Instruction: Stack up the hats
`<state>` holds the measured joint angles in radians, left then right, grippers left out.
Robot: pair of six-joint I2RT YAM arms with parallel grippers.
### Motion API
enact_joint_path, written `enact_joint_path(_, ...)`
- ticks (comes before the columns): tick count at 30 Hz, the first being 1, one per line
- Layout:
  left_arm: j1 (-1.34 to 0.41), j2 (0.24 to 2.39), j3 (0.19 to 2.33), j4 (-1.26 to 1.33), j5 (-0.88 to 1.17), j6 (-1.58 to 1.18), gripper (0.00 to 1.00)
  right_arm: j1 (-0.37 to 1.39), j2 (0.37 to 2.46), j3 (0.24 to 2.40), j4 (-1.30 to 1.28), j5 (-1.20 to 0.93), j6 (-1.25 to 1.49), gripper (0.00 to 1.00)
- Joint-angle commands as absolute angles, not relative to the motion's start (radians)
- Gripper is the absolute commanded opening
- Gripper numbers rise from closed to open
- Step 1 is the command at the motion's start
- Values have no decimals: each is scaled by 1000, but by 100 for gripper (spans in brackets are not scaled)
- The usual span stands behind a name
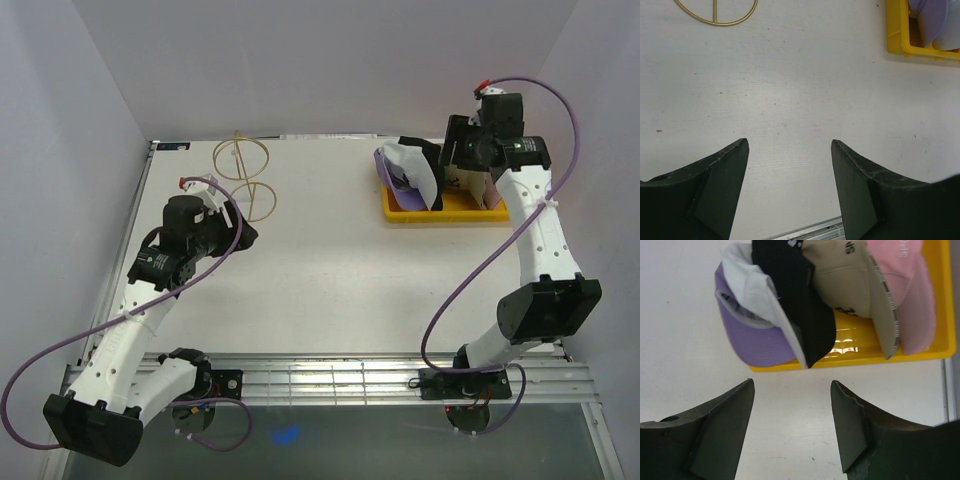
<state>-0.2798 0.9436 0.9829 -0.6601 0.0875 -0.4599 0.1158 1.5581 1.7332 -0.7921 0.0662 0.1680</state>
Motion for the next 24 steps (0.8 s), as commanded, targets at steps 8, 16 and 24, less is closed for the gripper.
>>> enact_joint_path(8,-281,882,875,-585,146,-437,78,-196,1670,1850,-876,78,216,68)
enact_joint_path(16,-281,868,818,-555,155,-423,78,-212,1758,1830,-835,106,216,67)
enact_joint_path(24,-281,857,764,-534,144,-411,78,-213,1790,1799,-802,83,212,65)
